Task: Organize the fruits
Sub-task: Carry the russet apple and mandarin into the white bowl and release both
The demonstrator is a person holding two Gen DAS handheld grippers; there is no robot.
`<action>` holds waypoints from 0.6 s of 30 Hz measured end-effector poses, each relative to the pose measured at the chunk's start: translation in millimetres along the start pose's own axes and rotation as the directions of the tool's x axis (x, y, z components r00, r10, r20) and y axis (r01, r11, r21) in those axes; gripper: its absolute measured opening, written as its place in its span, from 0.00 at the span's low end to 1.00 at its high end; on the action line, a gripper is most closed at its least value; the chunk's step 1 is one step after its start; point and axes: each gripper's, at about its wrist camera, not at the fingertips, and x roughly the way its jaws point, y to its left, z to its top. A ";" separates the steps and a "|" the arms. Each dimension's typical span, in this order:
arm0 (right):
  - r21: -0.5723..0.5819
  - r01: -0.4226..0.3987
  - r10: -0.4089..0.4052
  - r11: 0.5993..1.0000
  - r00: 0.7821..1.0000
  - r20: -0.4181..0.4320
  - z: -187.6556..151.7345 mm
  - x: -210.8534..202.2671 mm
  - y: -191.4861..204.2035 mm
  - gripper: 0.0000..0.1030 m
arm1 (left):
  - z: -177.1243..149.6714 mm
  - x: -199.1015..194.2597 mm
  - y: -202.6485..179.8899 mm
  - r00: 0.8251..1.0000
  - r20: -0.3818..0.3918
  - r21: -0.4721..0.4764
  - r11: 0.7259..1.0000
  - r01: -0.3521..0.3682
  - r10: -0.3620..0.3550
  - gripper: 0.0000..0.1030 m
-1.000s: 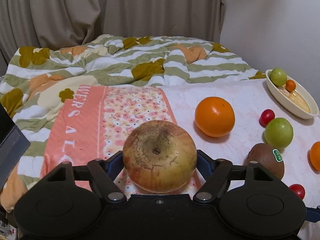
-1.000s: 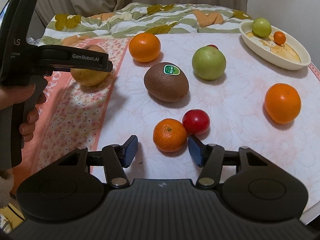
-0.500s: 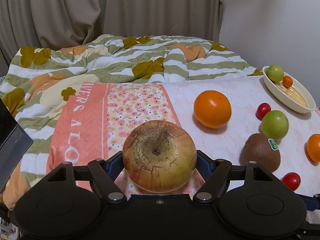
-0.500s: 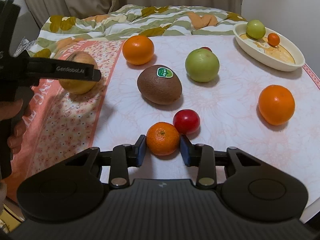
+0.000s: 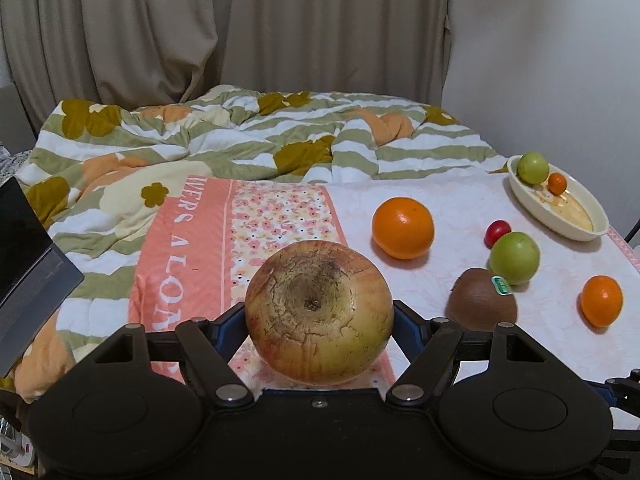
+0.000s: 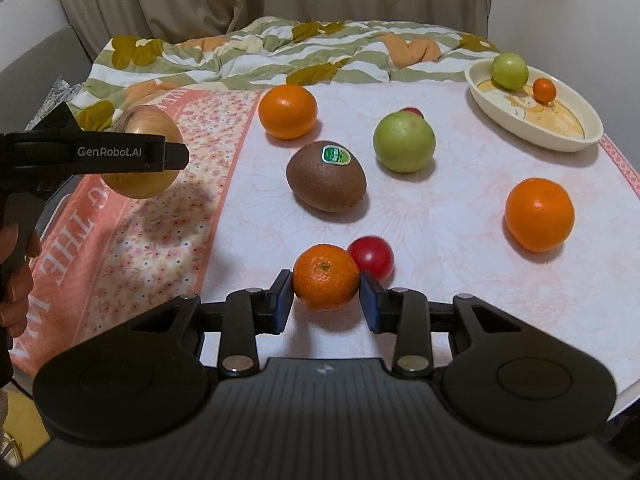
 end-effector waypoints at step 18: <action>0.037 -0.034 0.030 0.999 0.994 0.103 16.7 -78.4 -44.6 0.50 | 8.5 -80.9 -49.0 0.996 0.085 -0.024 0.999 -0.029 0.031 0.76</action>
